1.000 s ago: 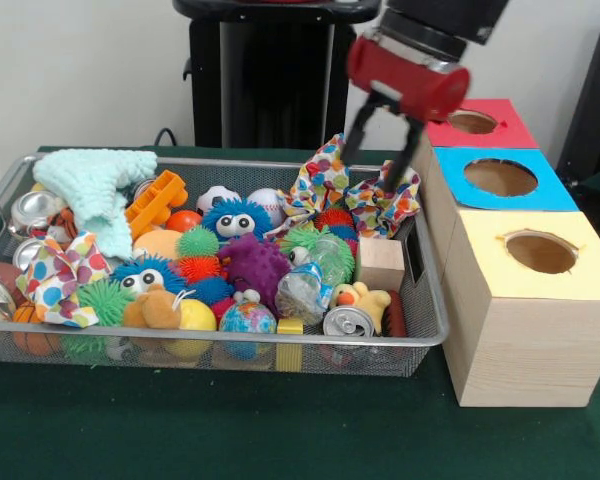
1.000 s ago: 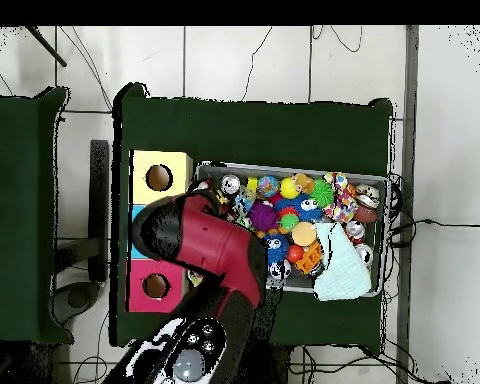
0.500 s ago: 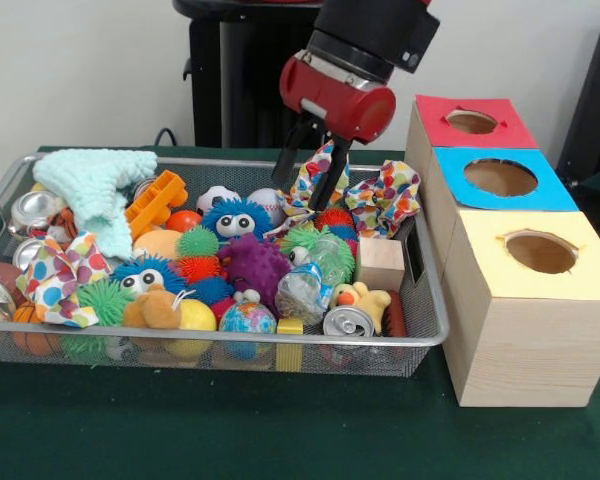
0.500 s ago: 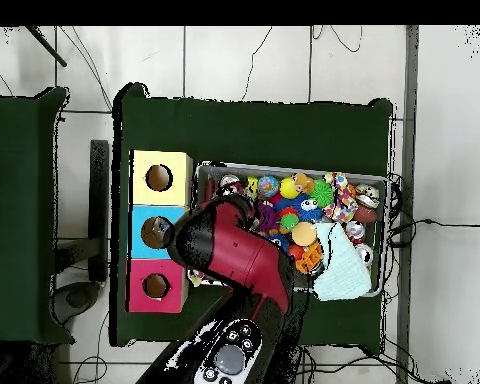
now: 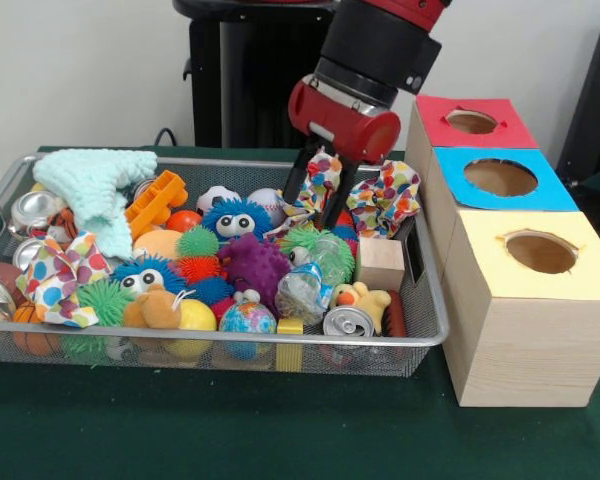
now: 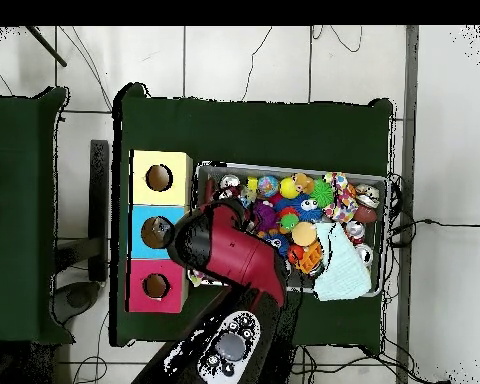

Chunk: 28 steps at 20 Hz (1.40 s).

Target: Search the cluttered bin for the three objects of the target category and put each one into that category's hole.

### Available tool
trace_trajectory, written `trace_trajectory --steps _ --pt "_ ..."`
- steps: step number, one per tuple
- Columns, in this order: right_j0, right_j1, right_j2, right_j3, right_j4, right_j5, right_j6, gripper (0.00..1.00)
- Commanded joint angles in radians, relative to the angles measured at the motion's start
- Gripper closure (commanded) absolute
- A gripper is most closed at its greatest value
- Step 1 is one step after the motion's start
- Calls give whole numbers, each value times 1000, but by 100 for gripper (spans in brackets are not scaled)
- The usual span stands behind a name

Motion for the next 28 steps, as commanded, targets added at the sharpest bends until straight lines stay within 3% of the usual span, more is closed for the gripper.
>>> trace_trajectory --steps 1,10,20,22,28 --pt "-54 50 172 45 -25 -92 134 0" --pt "-73 40 192 31 -22 -102 130 0" --pt "-29 34 202 46 6 -91 166 0" --pt "-38 28 215 46 -19 -89 137 0" --pt "-158 0 351 59 -168 -86 -27 0"
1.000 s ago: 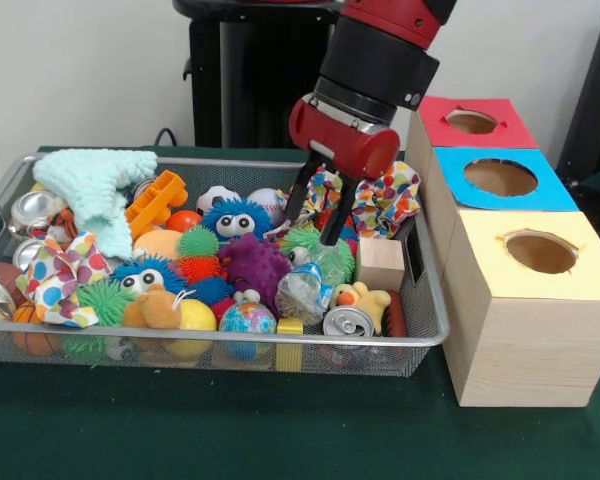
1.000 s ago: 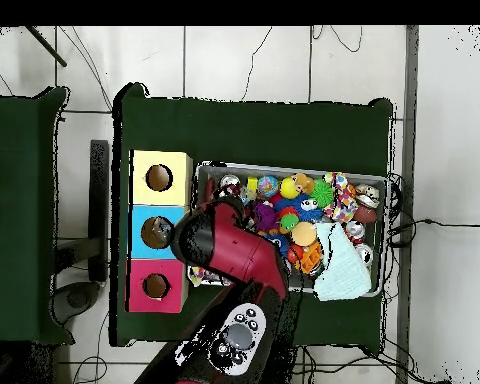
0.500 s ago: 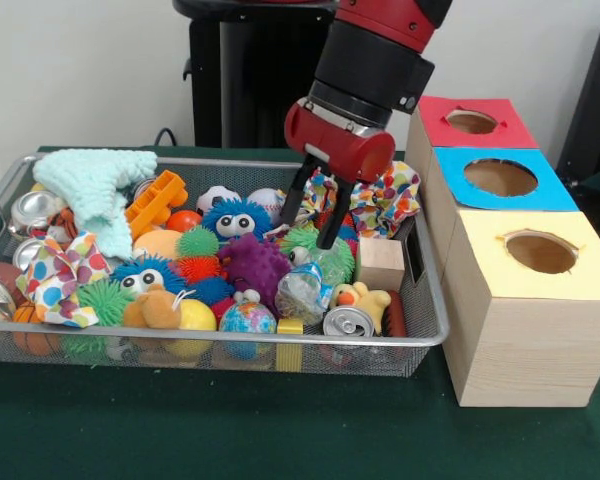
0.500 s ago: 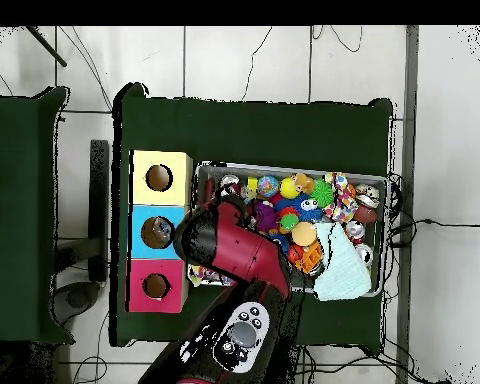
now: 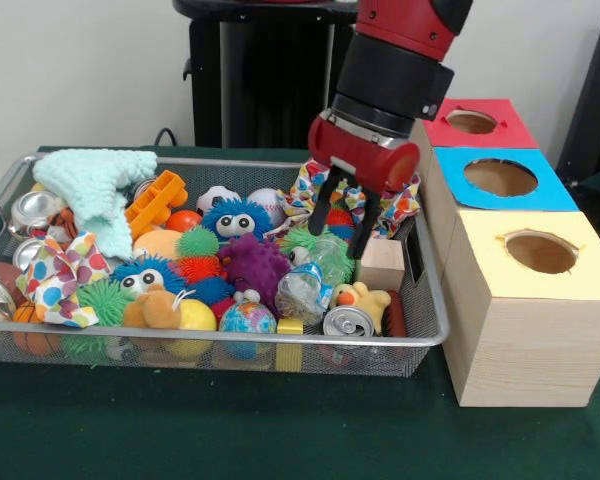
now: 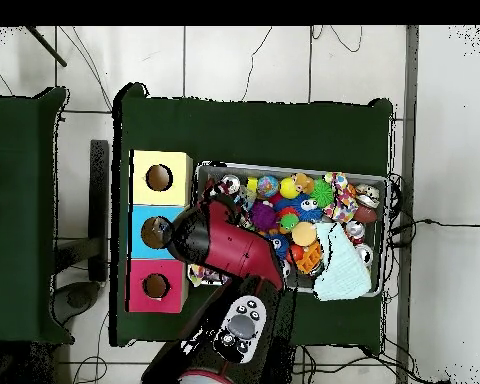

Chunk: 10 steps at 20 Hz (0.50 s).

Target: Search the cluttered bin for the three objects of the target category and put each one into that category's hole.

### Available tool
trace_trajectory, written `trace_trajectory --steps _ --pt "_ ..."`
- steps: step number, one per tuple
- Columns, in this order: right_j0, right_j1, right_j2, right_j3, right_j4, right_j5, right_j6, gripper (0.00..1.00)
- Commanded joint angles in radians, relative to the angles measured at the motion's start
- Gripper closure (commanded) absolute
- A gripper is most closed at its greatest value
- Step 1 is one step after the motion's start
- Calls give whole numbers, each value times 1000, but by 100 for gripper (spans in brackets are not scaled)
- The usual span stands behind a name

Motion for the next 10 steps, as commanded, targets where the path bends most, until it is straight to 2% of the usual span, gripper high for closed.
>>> trace_trajectory --steps 1,5,10 --pt "-110 1 234 54 -160 -22 -53 0" --pt "-148 -14 261 52 -248 42 -97 0" --pt "-132 -36 216 39 -311 124 -69 0"
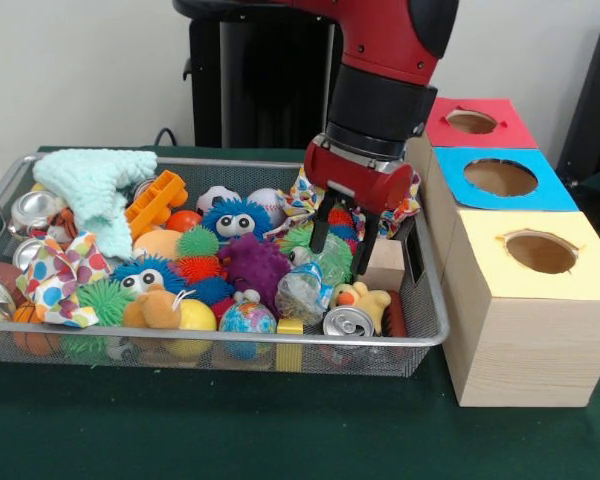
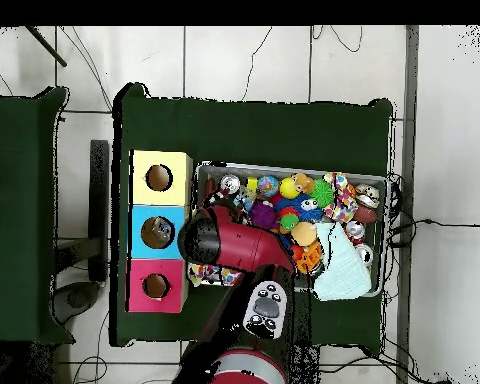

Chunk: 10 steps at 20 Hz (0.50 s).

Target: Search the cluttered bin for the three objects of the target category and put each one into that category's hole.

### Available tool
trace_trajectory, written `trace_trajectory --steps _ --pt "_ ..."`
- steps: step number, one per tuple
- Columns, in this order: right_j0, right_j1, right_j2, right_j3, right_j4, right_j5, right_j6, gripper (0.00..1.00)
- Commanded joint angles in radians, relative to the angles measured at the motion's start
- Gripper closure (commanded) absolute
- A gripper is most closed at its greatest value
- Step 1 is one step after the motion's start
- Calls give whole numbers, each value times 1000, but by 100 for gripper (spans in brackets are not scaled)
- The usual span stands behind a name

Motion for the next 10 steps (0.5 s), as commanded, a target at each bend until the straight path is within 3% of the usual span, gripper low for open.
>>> trace_trajectory --steps 1,4,10 --pt "-16 -26 87 32 -116 144 -60 0" --pt "-9 -29 72 27 -130 189 -40 0" --pt "-51 -26 128 34 -156 197 -40 0"
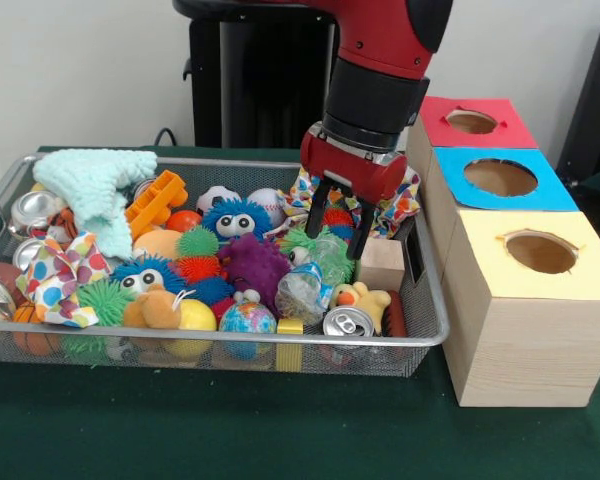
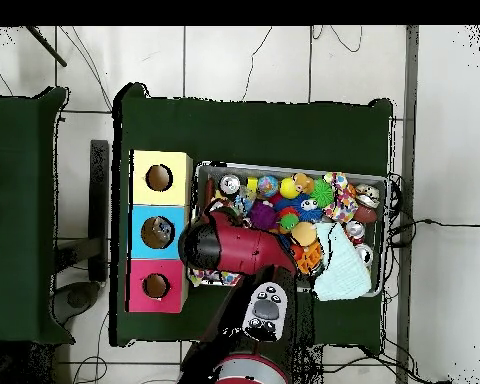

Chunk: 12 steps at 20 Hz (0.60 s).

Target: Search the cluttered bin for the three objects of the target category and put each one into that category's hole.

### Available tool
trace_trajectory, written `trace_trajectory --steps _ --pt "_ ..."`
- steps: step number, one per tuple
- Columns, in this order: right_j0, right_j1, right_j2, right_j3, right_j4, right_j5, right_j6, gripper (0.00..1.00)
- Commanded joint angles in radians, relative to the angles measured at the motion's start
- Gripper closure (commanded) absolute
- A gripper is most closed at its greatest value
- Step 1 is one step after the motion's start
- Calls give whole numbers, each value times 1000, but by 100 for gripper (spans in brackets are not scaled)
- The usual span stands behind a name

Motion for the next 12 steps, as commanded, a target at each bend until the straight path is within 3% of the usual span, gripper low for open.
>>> trace_trajectory --steps 1,12 --pt "-47 -3 127 26 -68 114 -37 0" --pt "-55 37 127 12 -99 75 -14 0"
